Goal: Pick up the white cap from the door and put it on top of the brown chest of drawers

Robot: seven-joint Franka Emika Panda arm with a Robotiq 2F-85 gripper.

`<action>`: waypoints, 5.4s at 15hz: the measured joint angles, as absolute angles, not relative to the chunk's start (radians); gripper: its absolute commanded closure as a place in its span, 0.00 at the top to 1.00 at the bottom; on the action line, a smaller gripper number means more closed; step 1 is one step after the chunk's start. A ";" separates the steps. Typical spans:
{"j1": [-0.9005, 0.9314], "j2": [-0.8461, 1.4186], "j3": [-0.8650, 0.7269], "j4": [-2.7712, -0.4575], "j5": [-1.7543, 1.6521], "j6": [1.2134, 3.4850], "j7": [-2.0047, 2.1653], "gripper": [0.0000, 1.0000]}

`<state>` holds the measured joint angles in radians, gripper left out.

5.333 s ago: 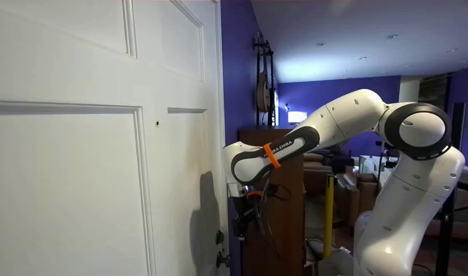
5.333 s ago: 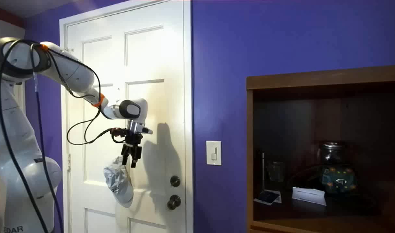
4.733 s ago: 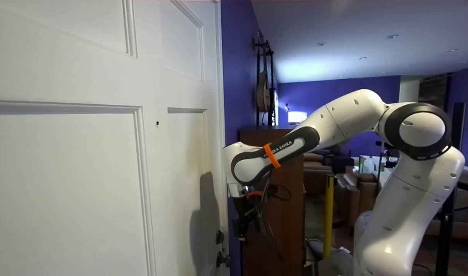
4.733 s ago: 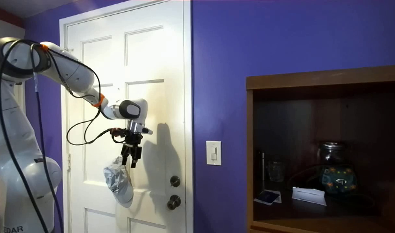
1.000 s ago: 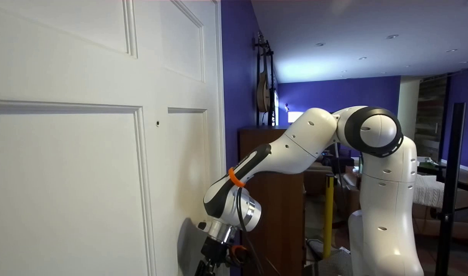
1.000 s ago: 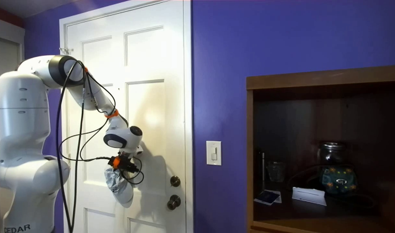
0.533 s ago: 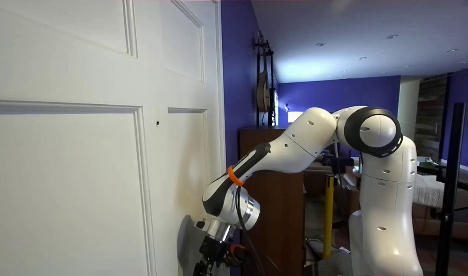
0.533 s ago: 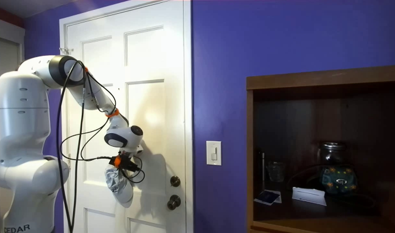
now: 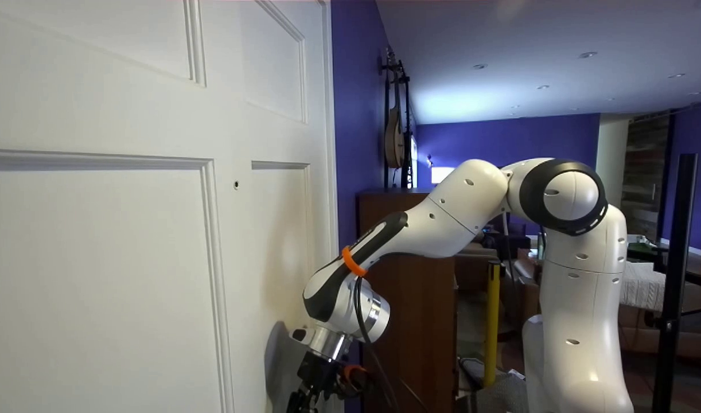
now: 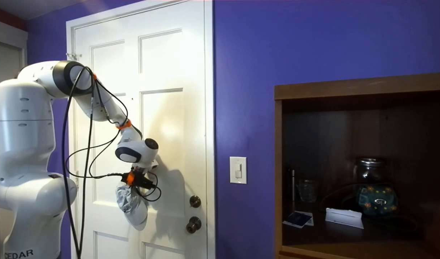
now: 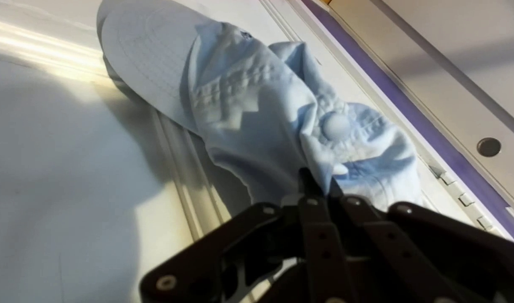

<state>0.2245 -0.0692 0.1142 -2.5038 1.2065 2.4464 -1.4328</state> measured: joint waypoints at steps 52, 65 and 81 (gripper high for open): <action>0.073 -0.663 0.124 -2.694 0.893 2.657 -0.782 0.01; -0.103 -0.915 -0.082 -2.725 0.486 2.770 -0.207 0.04; -0.230 -0.936 -0.182 -2.655 0.371 2.834 0.024 0.01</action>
